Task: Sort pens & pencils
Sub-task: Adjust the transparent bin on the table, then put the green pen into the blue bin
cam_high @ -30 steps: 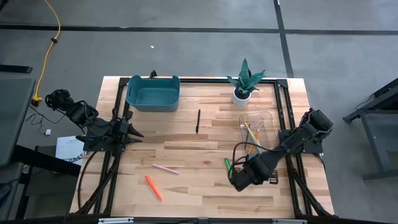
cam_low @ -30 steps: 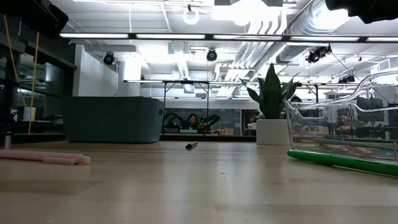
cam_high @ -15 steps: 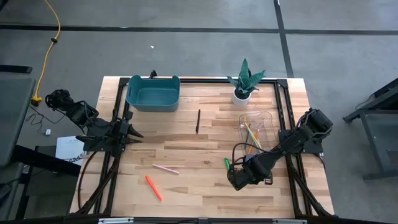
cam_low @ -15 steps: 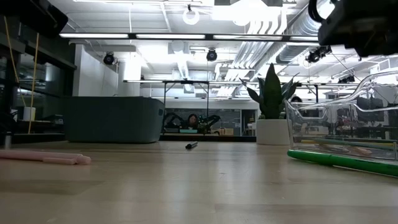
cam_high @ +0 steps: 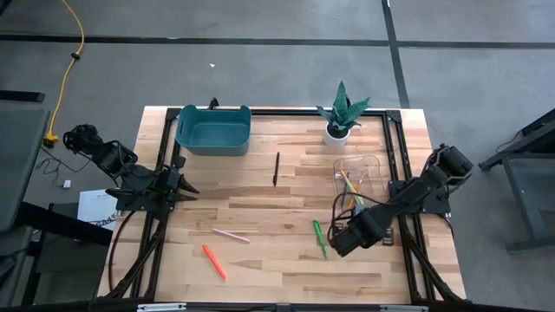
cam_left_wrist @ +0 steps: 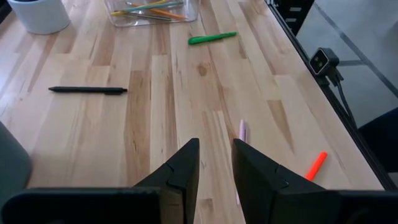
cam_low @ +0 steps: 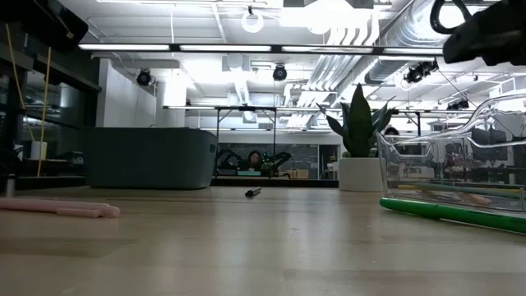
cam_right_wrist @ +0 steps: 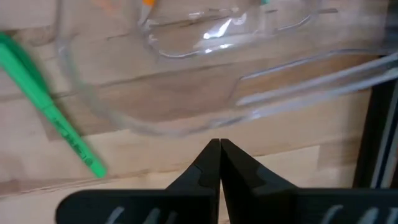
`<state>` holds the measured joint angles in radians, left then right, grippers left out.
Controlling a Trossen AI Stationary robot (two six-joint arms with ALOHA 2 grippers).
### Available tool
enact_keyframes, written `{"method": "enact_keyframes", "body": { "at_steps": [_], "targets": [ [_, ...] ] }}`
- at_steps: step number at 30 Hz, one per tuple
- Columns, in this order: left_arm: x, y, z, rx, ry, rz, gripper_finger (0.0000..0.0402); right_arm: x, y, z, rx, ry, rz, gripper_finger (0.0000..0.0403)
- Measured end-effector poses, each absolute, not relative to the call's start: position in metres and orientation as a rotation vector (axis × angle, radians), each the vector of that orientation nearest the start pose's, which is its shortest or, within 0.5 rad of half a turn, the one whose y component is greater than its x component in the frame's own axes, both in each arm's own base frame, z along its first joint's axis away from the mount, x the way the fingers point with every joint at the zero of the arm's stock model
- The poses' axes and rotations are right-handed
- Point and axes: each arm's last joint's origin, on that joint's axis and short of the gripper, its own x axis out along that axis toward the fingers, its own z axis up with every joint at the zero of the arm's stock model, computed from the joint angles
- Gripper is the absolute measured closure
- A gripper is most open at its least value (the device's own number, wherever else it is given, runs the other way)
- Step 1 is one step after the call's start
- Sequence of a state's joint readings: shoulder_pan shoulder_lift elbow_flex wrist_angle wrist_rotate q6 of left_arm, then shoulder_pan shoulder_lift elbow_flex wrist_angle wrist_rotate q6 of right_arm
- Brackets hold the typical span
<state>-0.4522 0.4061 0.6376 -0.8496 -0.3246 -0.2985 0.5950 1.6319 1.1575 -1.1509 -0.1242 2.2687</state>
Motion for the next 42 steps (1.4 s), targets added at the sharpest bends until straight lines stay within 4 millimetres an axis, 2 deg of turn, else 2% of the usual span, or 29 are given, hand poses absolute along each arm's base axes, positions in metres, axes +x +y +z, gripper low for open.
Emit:
{"method": "enact_keyframes", "body": {
  "at_steps": [10,28,33,42],
  "targets": [
    [0.076,-0.027,0.267,-0.066,0.583,-0.034,0.0318,0.211,0.129,0.205,1.328,1.211,-1.336,0.0403],
    [0.076,-0.027,0.267,-0.080,0.581,-0.029,0.0318,0.213,0.092,0.203,1.245,1.214,-1.364,0.0403],
    [0.076,-0.027,0.267,-0.080,0.581,-0.029,0.0318,0.220,0.095,0.202,1.310,1.187,-1.288,0.0403],
    [0.076,-0.027,0.267,-0.079,0.581,-0.029,0.0318,0.244,0.124,0.208,1.450,0.995,-0.913,0.0403]
  ]
}}
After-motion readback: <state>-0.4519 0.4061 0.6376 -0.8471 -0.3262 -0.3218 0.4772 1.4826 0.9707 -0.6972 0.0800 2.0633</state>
